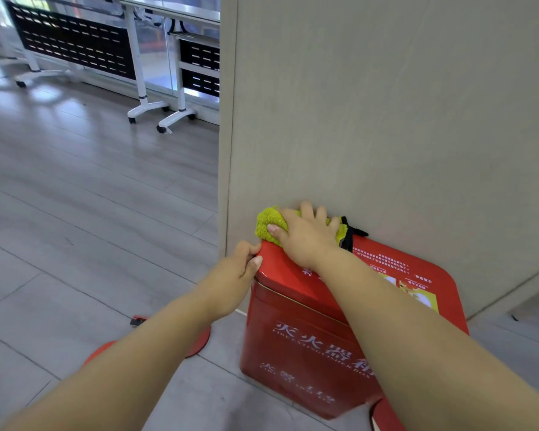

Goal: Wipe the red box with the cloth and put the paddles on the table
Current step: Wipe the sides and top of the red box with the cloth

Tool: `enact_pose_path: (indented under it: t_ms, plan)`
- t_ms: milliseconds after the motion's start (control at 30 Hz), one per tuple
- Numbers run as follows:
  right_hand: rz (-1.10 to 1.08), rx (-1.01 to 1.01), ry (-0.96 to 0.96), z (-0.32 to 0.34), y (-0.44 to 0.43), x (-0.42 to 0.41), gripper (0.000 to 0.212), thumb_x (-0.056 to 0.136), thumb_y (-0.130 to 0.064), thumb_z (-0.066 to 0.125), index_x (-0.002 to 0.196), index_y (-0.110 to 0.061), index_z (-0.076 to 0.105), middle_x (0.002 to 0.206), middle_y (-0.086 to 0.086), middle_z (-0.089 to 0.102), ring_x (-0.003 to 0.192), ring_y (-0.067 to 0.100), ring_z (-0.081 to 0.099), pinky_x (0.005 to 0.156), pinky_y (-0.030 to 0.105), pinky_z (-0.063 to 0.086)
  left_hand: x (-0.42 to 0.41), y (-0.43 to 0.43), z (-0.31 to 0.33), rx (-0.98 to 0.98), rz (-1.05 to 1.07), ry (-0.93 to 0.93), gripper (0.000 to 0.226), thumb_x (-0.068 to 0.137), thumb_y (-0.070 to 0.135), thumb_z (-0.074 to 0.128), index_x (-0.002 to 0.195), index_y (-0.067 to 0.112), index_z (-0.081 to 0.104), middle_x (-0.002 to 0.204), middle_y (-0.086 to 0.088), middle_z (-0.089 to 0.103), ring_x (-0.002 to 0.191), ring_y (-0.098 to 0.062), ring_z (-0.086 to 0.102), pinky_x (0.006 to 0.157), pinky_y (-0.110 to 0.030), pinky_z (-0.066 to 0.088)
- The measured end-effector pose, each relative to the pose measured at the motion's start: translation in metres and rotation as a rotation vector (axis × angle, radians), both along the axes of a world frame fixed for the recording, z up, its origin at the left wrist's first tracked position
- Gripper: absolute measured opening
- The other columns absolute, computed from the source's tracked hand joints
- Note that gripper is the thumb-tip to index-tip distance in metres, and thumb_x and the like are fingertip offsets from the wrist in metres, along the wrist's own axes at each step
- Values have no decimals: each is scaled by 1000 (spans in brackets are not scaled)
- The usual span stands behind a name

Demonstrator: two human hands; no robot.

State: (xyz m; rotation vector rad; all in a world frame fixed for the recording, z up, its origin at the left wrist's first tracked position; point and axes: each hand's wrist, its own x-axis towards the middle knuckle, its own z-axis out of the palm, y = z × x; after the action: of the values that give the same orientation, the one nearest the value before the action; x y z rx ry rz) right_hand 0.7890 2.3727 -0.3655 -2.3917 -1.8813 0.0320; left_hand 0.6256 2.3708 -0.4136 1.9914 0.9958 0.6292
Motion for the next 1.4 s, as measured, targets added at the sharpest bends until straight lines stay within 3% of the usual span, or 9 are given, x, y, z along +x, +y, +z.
enact_pose_path:
  t_ms: [233,333,433,567,700,900,1100,1233,1400]
  plan:
    - [124,98,-19,-8,-60,-12,46,94,-58,32,138,-43,34,134,-1,35,119,27,31,100,49,20,-12,-23,8,126,91,110,8,97,18,43,91,21,44,87,-3,61,81,-27,55,67,-30,37]
    - [183,131,-36,-13,-83,-11,44,93,-59,35,134,-44,40,135,-2,38,119,27,34,97,47,21,-20,-35,12,71,119,75,22,97,15,45,80,29,42,101,2,64,84,-19,55,70,-27,36]
    - [220,198,-64,-19,-107,-9,48,83,-62,35,119,-40,58,120,2,55,107,31,49,90,53,34,-18,-43,20,35,115,69,13,98,16,44,103,24,54,118,-1,64,108,-15,58,86,-26,41]
    - [186,304,-154,-33,-137,5,44,79,-59,47,115,-38,60,114,3,60,102,28,48,87,52,40,-4,-41,28,204,111,226,36,99,20,41,134,15,49,132,-7,57,121,-25,52,93,-23,35]
    - [184,472,-238,-48,-155,24,56,67,-49,77,118,-35,59,115,5,60,104,29,44,88,50,32,9,-41,15,264,159,195,34,98,12,44,129,5,54,127,-11,58,117,-29,54,89,-19,31]
    - [170,782,-359,-73,-175,35,46,69,-22,73,113,-33,67,109,6,63,100,30,50,85,48,36,9,-39,-2,218,208,66,33,97,14,46,129,9,56,135,2,52,124,-16,49,92,-5,24]
    - [112,929,-427,-96,-168,28,44,75,-13,66,111,-38,68,115,0,49,106,27,46,95,48,31,-4,-26,-10,97,132,-111,33,96,12,48,124,26,58,132,7,53,120,-16,55,106,-39,41]
    - [133,960,-430,-96,-143,6,40,80,-16,63,112,-40,68,116,-2,48,109,26,46,98,48,28,-13,-11,-12,75,9,-175,42,95,8,48,110,46,59,129,8,56,111,2,57,96,-20,47]
    - [289,933,-476,-98,-103,-30,26,92,-24,54,109,-38,69,115,-4,47,109,23,46,99,46,32,-27,14,-15,169,-148,-84,53,95,6,49,110,57,56,99,47,56,98,20,55,85,-1,40]
